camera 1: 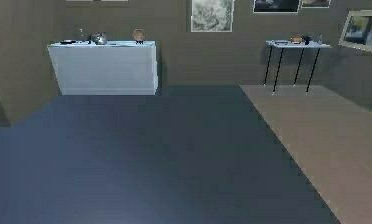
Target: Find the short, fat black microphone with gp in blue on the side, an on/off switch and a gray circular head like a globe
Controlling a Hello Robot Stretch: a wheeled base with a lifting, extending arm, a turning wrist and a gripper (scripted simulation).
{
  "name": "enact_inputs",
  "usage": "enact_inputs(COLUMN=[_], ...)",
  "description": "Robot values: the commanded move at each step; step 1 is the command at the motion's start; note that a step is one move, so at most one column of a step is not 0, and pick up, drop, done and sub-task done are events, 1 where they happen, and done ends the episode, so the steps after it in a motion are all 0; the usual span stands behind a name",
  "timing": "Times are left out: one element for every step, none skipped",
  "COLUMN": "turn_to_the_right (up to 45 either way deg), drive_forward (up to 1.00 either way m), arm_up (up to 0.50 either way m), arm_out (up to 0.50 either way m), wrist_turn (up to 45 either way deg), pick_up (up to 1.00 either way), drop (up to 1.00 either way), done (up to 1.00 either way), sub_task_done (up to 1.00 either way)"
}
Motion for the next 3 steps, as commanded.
enact_inputs(turn_to_the_right=[24.0,0.0,0.0], drive_forward=[0.00,1.00,1.00], arm_up=[0.00,0.00,0.00], arm_out=[0.00,0.00,0.00], wrist_turn=[0.0,0.0,0.0], pick_up=[0.00,0.00,0.00], drop=[0.00,0.00,0.00], done=[0.00,0.00,0.00], sub_task_done=[0.00,0.00,0.00])
